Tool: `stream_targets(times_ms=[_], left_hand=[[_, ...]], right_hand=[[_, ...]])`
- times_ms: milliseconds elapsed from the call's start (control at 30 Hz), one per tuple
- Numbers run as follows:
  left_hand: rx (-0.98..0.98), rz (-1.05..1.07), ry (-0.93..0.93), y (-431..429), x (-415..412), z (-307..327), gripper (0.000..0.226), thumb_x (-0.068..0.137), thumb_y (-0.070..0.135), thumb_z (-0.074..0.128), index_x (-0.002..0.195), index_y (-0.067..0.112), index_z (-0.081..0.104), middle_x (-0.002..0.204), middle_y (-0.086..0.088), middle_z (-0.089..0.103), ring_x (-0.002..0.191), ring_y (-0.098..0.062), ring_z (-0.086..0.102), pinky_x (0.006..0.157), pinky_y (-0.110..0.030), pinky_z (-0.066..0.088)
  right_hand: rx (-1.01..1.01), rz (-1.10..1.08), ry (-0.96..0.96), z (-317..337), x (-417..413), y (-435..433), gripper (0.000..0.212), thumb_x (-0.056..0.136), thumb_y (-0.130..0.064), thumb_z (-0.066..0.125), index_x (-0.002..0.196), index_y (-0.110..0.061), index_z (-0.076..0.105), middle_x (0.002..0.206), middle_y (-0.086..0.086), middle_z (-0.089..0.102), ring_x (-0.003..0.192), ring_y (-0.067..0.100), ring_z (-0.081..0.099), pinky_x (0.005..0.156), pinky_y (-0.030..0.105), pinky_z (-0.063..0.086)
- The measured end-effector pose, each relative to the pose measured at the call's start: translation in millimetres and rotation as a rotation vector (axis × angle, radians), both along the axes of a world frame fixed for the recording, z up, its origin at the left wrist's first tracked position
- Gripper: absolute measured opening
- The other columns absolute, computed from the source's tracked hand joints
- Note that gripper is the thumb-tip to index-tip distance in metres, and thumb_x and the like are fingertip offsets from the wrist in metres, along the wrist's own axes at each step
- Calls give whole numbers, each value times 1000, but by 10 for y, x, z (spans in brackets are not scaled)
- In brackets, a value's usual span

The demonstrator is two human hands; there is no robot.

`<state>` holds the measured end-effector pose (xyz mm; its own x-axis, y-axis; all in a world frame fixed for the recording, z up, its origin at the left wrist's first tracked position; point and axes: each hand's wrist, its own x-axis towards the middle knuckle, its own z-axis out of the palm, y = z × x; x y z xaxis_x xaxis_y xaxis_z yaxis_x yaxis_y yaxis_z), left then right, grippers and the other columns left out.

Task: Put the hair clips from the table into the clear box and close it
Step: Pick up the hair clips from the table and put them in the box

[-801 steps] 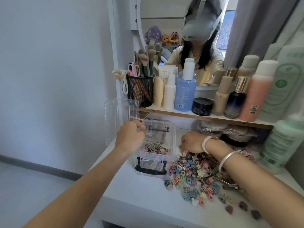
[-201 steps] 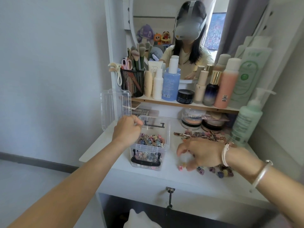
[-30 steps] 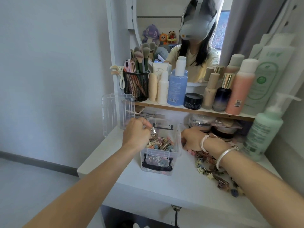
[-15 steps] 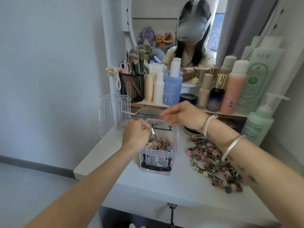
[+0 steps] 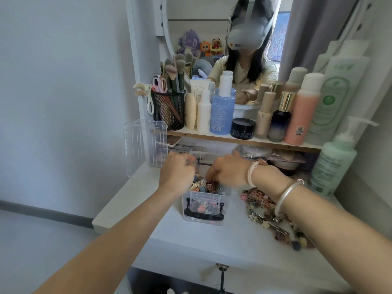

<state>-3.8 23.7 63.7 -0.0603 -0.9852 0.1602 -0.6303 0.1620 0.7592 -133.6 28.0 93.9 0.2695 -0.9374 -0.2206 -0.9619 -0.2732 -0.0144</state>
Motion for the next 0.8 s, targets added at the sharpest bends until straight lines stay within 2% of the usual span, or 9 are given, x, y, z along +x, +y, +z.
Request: stream_targets(times_ms=[67, 167, 267, 333, 400, 467, 633, 700, 800], left_hand=[[0, 5, 6, -9, -5, -4, 33, 90, 6, 43, 116, 13, 62, 135, -11, 46, 121, -29, 48, 103, -33, 36], [6, 7, 21, -25, -9, -11, 32, 90, 6, 43, 115, 12, 63, 135, -11, 47, 119, -29, 50, 103, -35, 38], [2, 12, 30, -46, -14, -18, 32, 90, 5, 44, 114, 12, 64, 134, -11, 49, 116, -30, 52, 101, -35, 39], [-1, 15, 29, -65, -30, -19, 32, 90, 5, 44, 114, 12, 64, 135, -11, 49, 116, -29, 53, 101, -34, 40], [-5, 19, 26, -77, -41, -16, 32, 90, 5, 43, 113, 13, 64, 135, -11, 49, 113, -29, 54, 98, -33, 41], [-7, 21, 23, -84, -53, -17, 32, 90, 5, 43, 113, 13, 64, 134, -11, 47, 117, -29, 50, 100, -33, 39], [-7, 23, 25, -82, -58, -21, 32, 91, 6, 42, 114, 12, 64, 134, -12, 46, 123, -28, 46, 104, -32, 35], [-5, 20, 31, -86, -57, -22, 32, 91, 6, 43, 114, 12, 64, 135, -11, 47, 123, -27, 46, 104, -32, 35], [-7, 18, 31, -88, -55, -24, 32, 90, 5, 43, 113, 12, 64, 136, -10, 49, 121, -27, 48, 105, -33, 36]], right_hand=[[-27, -55, -226, 79, -86, 37, 48, 87, 4, 33, 120, -17, 61, 133, 0, 57, 129, 18, 45, 117, 36, 21], [-202, -190, -454, 165, -326, 11, 40, 89, 4, 37, 114, -10, 64, 125, 4, 62, 120, 17, 54, 99, 18, 35], [-272, -255, -355, 51, -584, -21, 32, 89, -1, 43, 111, -11, 64, 121, 7, 63, 114, 21, 56, 89, 17, 37], [-64, -243, -194, -94, -676, -10, 35, 89, -8, 48, 123, -14, 56, 131, 7, 56, 119, 23, 52, 97, 24, 39], [149, -226, -65, -213, -684, 21, 48, 87, -25, 57, 133, -18, 44, 136, 6, 49, 123, 23, 48, 102, 30, 38], [198, -220, -29, -288, -671, 33, 55, 83, -34, 62, 132, -20, 43, 133, 5, 50, 120, 24, 50, 100, 32, 40], [101, -163, -89, -367, -634, 3, 33, 79, -20, 68, 111, -16, 62, 116, 6, 64, 98, 20, 57, 81, 22, 42], [90, -157, -114, -372, -618, 5, 31, 78, -15, 68, 109, -16, 64, 110, 6, 66, 87, 16, 54, 74, 19, 38], [53, -158, -134, -369, -610, 15, 33, 75, -8, 69, 108, -14, 65, 97, 4, 64, 84, 14, 52, 72, 19, 39]])
